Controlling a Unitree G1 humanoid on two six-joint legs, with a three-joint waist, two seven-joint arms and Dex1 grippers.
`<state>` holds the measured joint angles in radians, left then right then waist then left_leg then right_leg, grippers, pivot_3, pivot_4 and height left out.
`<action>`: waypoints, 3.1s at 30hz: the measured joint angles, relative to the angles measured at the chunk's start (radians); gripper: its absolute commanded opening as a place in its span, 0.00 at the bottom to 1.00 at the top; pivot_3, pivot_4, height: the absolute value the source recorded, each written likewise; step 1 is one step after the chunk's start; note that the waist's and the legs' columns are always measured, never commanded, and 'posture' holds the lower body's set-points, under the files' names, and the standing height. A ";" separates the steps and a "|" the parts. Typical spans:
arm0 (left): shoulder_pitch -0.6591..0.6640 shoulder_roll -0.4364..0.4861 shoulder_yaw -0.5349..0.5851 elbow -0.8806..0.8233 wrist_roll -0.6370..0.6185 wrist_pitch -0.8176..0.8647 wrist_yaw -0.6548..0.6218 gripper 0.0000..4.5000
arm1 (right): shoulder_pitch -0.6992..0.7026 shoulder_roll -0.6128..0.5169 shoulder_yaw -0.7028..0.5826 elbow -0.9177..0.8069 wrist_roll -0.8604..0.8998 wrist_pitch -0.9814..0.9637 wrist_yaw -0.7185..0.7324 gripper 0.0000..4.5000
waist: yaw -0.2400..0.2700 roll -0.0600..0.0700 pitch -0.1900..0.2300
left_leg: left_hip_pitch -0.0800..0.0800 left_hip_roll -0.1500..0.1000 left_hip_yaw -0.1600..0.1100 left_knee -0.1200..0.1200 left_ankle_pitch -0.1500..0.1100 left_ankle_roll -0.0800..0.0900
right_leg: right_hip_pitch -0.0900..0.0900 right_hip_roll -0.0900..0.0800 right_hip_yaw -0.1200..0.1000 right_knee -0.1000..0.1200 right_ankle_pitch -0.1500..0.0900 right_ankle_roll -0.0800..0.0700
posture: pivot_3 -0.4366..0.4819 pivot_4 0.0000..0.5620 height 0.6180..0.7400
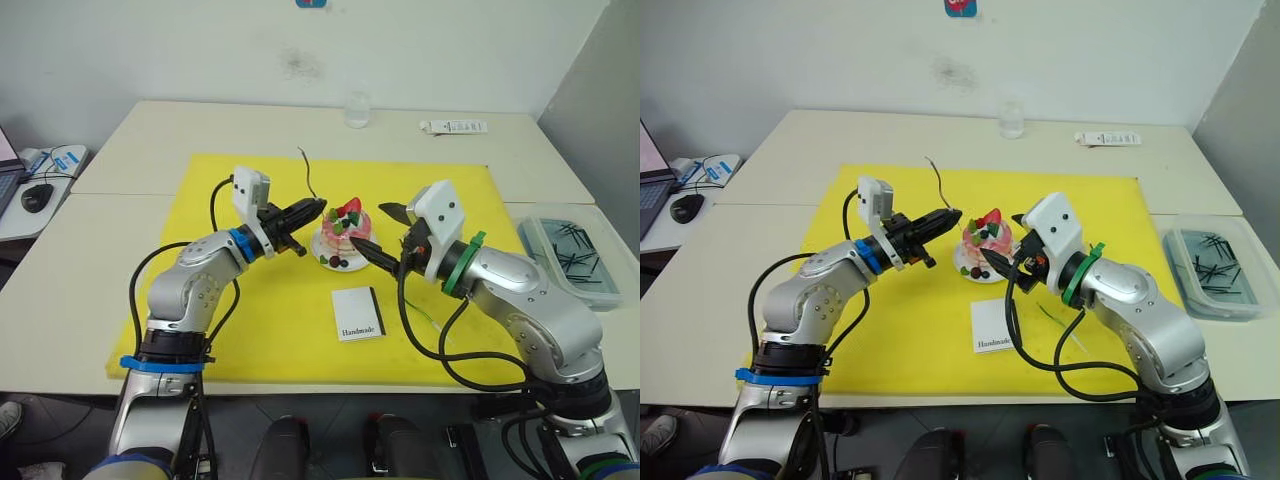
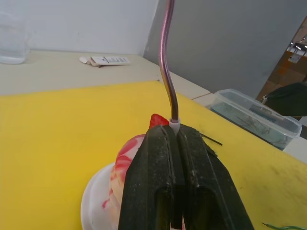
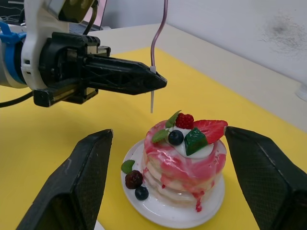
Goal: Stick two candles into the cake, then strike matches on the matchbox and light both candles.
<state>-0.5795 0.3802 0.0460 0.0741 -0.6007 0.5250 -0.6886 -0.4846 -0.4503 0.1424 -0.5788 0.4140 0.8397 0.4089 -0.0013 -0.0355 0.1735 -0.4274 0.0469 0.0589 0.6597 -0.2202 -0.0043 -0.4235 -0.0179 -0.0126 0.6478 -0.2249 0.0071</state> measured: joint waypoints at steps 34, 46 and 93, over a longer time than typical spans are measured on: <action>-0.020 -0.073 0.012 0.104 0.076 -0.057 -0.022 0.00 | 0.024 0.017 -0.002 -0.005 -0.020 0.013 -0.020 0.86 | -0.001 0.000 0.000 | 0.000 -0.001 0.001 0.000 0.000 0.000 | 0.000 0.001 0.000 -0.001 0.001 0.001 | 0.48 0.27 1.00; -0.021 -0.071 0.012 0.136 0.100 -0.080 -0.046 0.00 | 0.024 0.020 -0.005 -0.005 -0.020 0.031 -0.042 0.86 | -0.001 0.000 0.000 | 0.000 -0.001 0.001 0.000 0.000 0.000 | 0.000 0.001 0.000 -0.001 0.001 0.001 | 0.48 0.27 1.00; 0.043 -0.055 -0.037 0.123 0.269 -0.258 -0.066 0.39 | 0.023 0.042 -0.043 0.038 -0.039 0.015 -0.047 0.87 | -0.001 0.000 0.000 | 0.000 -0.001 0.001 0.000 0.000 0.000 | 0.000 0.000 0.000 -0.001 0.001 0.002 | 0.48 0.27 1.00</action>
<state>-0.5363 0.3250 0.0087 0.1969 -0.3314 0.2666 -0.7548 -0.4620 -0.4086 0.0990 -0.5405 0.3751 0.8546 0.3623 -0.0023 -0.0355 0.1735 -0.4276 0.0460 0.0597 0.6598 -0.2202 -0.0042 -0.4232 -0.0175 -0.0123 0.6471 -0.2240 0.0087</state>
